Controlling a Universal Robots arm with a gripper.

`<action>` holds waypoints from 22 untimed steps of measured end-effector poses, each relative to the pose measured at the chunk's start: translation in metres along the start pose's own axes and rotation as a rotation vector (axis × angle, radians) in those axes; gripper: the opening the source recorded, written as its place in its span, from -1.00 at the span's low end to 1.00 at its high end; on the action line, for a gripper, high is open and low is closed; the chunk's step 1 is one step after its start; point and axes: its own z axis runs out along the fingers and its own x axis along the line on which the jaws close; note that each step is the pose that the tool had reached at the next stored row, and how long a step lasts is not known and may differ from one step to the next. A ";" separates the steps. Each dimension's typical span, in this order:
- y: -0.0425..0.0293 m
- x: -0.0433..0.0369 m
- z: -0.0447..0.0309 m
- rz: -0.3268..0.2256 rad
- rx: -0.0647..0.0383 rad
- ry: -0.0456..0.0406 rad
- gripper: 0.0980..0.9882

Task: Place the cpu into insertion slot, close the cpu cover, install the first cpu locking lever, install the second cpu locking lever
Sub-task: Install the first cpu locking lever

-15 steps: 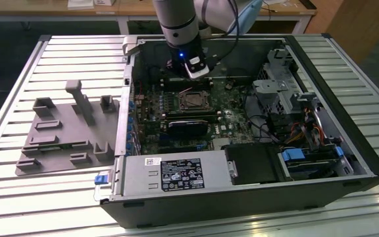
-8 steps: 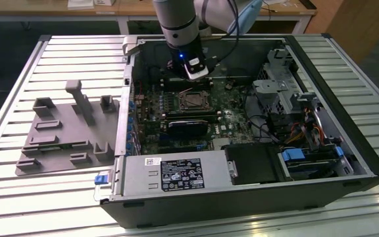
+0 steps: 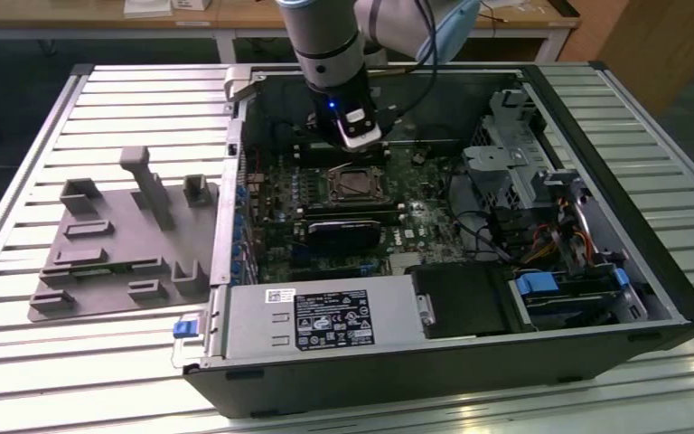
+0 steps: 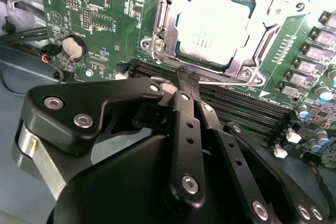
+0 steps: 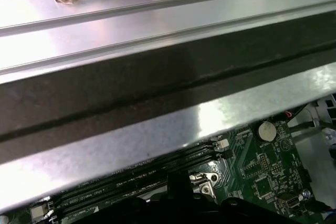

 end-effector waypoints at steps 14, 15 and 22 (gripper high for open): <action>0.0052 0.0027 0.0050 0.100 0.022 -0.0206 -0.99; 0.0055 0.0029 0.0053 0.107 0.023 -0.0222 -0.99; 0.0067 0.0040 0.0080 0.158 0.034 -0.0326 -0.99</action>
